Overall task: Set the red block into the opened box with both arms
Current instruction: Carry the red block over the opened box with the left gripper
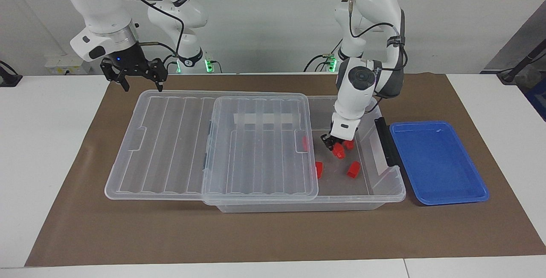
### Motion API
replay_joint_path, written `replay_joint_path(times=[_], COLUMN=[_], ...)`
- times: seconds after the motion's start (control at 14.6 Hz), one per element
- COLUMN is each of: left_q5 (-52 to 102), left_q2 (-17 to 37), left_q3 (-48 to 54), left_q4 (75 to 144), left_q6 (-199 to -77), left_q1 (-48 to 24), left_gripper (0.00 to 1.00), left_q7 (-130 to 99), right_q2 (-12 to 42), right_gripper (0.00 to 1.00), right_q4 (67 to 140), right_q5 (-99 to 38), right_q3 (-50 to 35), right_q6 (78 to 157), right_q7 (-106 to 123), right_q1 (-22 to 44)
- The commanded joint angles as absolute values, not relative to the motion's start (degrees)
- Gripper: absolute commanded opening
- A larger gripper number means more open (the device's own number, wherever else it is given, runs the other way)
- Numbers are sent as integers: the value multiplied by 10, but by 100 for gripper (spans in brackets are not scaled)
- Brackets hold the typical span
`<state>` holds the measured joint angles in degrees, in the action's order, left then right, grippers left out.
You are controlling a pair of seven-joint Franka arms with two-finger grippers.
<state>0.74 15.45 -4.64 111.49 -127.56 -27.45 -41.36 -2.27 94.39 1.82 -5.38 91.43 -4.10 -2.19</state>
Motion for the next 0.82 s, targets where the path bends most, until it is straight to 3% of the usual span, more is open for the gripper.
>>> replay_joint_path(times=[0.0,0.75], left_q5=[-8,-8], left_q2=[150,152], left_q3=[-54,-54], left_q4=[1125,1188], left_q6=[-1288,-1358], left_q1=[-282,-283], left_gripper=[17,17], left_q7=[-417,-418], right_q2=[-22,-23], right_gripper=[100,100], right_q4=[944,947], right_q5=[12,12], right_q3=[-57,-55], right_q6=[905,911], right_q7=[-53,-47], right_q1=[-29,-30])
